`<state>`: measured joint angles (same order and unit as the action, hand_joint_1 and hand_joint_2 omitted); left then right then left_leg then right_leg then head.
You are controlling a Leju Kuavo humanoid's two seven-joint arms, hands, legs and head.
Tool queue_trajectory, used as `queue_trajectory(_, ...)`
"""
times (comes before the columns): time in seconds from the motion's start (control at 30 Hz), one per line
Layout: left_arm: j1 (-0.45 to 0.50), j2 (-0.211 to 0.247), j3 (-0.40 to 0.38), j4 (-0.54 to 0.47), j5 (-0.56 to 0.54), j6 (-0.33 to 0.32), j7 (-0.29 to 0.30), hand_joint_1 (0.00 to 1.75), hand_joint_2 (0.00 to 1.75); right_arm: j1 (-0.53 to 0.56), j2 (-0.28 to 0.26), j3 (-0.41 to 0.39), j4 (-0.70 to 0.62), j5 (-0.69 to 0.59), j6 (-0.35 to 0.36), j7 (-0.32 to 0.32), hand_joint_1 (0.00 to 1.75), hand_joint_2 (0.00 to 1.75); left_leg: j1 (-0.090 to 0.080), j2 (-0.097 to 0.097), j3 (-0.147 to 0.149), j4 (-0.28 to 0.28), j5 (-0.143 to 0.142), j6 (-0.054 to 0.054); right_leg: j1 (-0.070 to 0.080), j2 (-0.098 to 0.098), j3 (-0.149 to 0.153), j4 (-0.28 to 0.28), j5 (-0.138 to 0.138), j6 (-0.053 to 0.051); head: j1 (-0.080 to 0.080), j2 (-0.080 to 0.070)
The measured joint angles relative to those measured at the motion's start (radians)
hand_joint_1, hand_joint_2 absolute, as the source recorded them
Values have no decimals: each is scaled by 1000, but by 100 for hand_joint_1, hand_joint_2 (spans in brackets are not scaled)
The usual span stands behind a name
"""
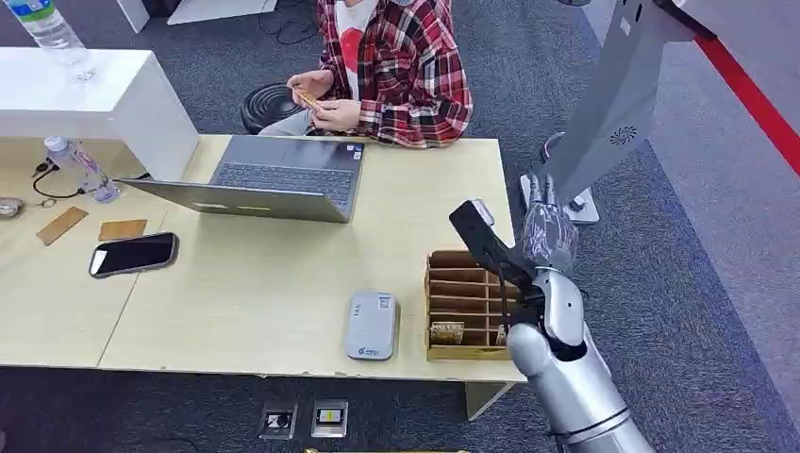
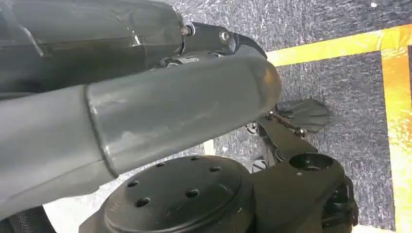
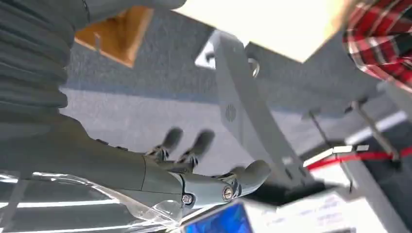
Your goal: Pass the card to the sensor for recognition and then transmit it.
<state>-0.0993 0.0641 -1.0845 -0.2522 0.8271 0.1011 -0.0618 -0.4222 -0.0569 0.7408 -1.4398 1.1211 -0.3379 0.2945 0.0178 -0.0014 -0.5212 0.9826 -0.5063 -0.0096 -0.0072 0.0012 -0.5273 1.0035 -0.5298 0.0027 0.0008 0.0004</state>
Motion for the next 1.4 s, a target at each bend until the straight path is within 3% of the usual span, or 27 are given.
queue_trajectory(0.33, 6, 2, 29, 5, 45, 11, 0, 0, 0, 147, -123, -4, -291, 60, 205, 99, 0, 175, 0, 0, 0, 0, 0, 0, 0, 0, 0, 0, 0, 0, 0, 0)
queue_trajectory(0.6, 7, 3, 51, 6, 60, 18, -3, 0, 0, 225, -191, -5, -435, 67, 343, 123, 0, 175, 0, 0, 0, 0, 0, 0, 0, 0, 0, 0, 0, 0, 0, 0)
queue_trajectory(0.63, 7, 3, 51, 6, 61, 18, -3, 0, 0, 228, -197, -4, -442, 64, 355, 128, 122, 175, 0, 0, 0, 0, 0, 0, 0, 0, 0, 0, 0, 0, 0, 0)
queue_trajectory(0.67, 7, 3, 52, 6, 62, 18, -4, 0, 0, 234, -204, -2, -449, 57, 363, 131, 175, 175, 0, 0, 0, 0, 0, 0, 0, 0, 0, 0, 0, 0, 0, 0)
queue_trajectory(0.87, 7, 3, 68, 6, 67, 18, -4, 0, 0, 266, -228, 8, -474, -15, 376, 151, 175, 175, 0, 0, 0, 0, 0, 0, 0, 0, 0, 0, 0, 0, 0, 0)
queue_trajectory(1.13, 7, 3, 75, 6, 74, 27, -8, 0, 0, 302, -232, 32, -463, -11, 265, 145, 175, 175, 0, 0, 0, 0, 0, 0, 0, 0, 0, 0, 0, 0, 0, 0)
queue_trajectory(1.4, 7, 3, 76, 6, 74, 31, -8, 0, 0, 327, -232, 45, -440, -25, 226, 124, 175, 175, 0, 0, 0, 0, 0, 0, 0, 0, 0, 0, 0, 0, 0, 0)
